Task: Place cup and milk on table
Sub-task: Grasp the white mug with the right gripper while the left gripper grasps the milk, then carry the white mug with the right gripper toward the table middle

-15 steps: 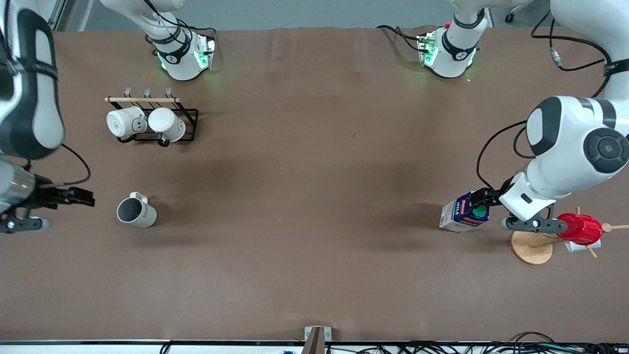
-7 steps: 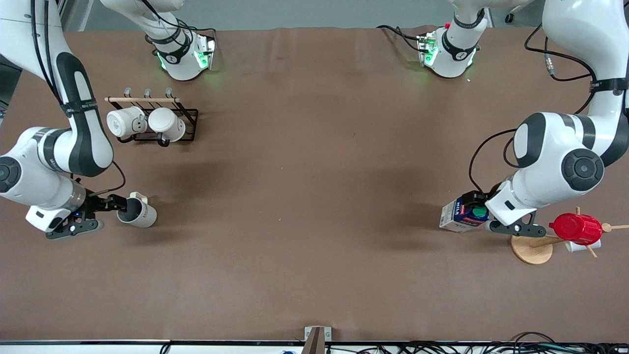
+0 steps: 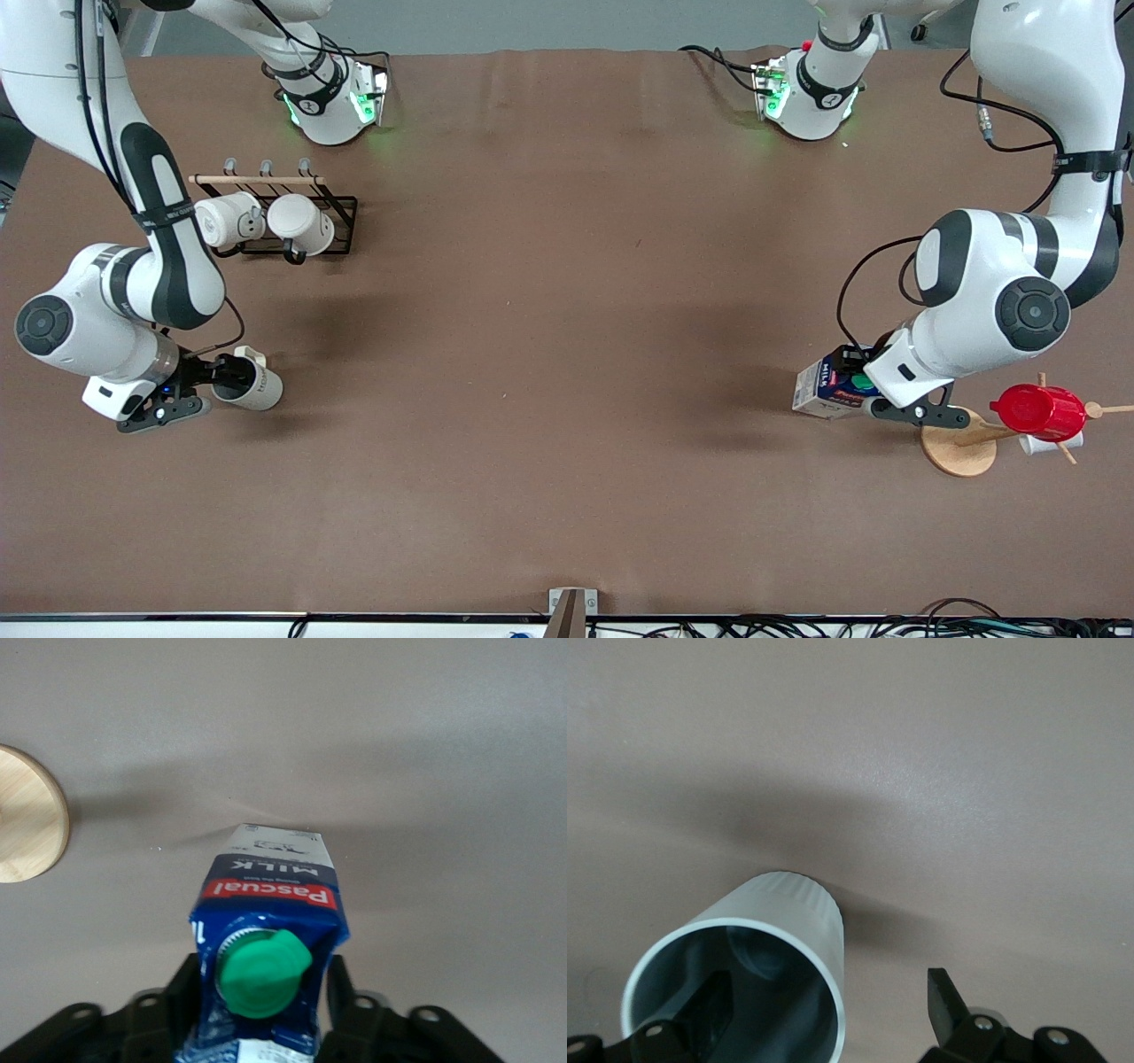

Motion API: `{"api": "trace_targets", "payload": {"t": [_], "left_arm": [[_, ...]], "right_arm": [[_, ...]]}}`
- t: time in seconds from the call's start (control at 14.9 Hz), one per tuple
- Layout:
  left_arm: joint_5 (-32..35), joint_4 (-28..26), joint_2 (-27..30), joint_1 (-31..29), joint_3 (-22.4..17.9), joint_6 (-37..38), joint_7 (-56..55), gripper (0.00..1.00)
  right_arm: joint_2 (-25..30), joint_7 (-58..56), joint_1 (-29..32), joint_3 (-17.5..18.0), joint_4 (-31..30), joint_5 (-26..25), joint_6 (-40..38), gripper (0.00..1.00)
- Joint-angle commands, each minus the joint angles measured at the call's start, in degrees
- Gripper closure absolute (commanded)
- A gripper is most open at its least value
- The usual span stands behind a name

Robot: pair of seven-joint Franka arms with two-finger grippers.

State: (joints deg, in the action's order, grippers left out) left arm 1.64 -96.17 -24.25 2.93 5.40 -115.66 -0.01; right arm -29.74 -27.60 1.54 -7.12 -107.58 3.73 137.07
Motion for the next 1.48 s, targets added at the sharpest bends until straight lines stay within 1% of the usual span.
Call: {"api": "trace_targets", "payload": {"t": [0.0, 0.07, 0.13, 0.2, 0.27, 0.47, 0.54, 0.67, 0.81, 0.87, 0.94, 1.07, 1.14, 1.21, 1.28, 1.34, 1.41], "left_arm": [[1.17, 0.46, 0.43, 0.23, 0.05, -0.09, 0.01, 0.65], [1.17, 0.63, 0.60, 0.32, 0.14, -0.09, -0.43, 0.69], [1.17, 0.81, 0.78, 0.32, 0.40, 0.00, -0.52, 0.70], [1.17, 1.16, 1.04, 0.23, 0.40, 0.00, -0.52, 0.70], [1.08, 2.29, 1.04, 0.23, 0.40, 0.34, -0.52, 0.70], [0.47, 5.37, 1.57, 0.23, 0.49, 2.89, -0.52, 0.69], [0.38, 6.60, 1.66, 0.23, 0.58, 3.77, -0.61, 0.69], [0.29, 8.01, 1.66, 0.32, 1.10, 4.56, -1.74, 0.68], [0.29, 8.89, 1.66, 0.23, 2.07, 4.57, -3.77, 0.68], [0.38, 9.07, 1.66, 0.41, 2.16, 4.57, -4.82, 0.68], [0.38, 9.24, 1.66, 0.58, 2.68, 4.57, -5.87, 0.68], [0.38, 9.86, 1.66, 0.76, 3.39, 4.57, -8.07, 0.68], [0.38, 10.04, 1.57, 0.76, 3.48, 4.57, -8.69, 0.68], [0.38, 10.04, 1.57, 0.85, 3.48, 4.57, -8.70, 0.68], [0.29, 10.04, 1.49, 0.76, 3.48, 4.57, -8.70, 0.68], [0.29, 10.04, 1.40, 0.76, 3.48, 4.57, -8.70, 0.68], [0.29, 10.12, 1.31, 0.76, 3.48, 4.57, -8.70, 0.68]], "right_arm": [[0.91, -1.23, 0.48, 0.53, -1.67, 1.01, 0.92, 0.60], [0.91, -1.06, 0.48, 0.53, -1.67, 1.01, 1.01, 0.76], [0.91, -0.79, 0.48, 0.53, -1.59, 1.10, 1.01, 0.90], [0.91, -0.44, 0.48, 0.53, -1.58, 1.19, 0.83, 0.98], [0.91, -0.44, 0.48, 0.53, -1.58, 1.97, 0.66, 1.00], [1.26, 0.78, 0.13, 0.53, -0.71, 2.33, -2.58, 1.00], [1.87, 2.44, -0.13, 0.62, -0.01, 2.33, -4.86, 1.00], [4.41, 6.57, -1.97, 0.97, 2.01, 2.24, -11.79, 1.00], [7.57, 14.02, -5.21, 2.10, 3.68, 2.24, -18.47, 1.00], [8.98, 19.11, -6.71, 3.94, 3.78, 2.24, -19.46, 1.00], [9.87, 25.16, -7.25, 6.74, 3.78, 1.72, -19.47, 1.00], [10.05, 35.02, -7.43, 12.89, 3.86, 1.36, -19.04, 1.00], [9.96, 39.59, -7.78, 15.19, 3.95, 0.67, -18.42, 1.00], [9.88, 44.68, -8.65, 17.30, 4.47, -0.73, -17.81, 1.00], [9.61, 50.65, -9.62, 19.14, 5.44, -3.18, -17.37, 1.00], [8.48, 57.32, -10.58, 20.99, 6.49, -6.34, -16.67, 1.00], [6.03, 63.48, -11.64, 22.92, 7.20, -9.59, -15.18, 1.00]]}}
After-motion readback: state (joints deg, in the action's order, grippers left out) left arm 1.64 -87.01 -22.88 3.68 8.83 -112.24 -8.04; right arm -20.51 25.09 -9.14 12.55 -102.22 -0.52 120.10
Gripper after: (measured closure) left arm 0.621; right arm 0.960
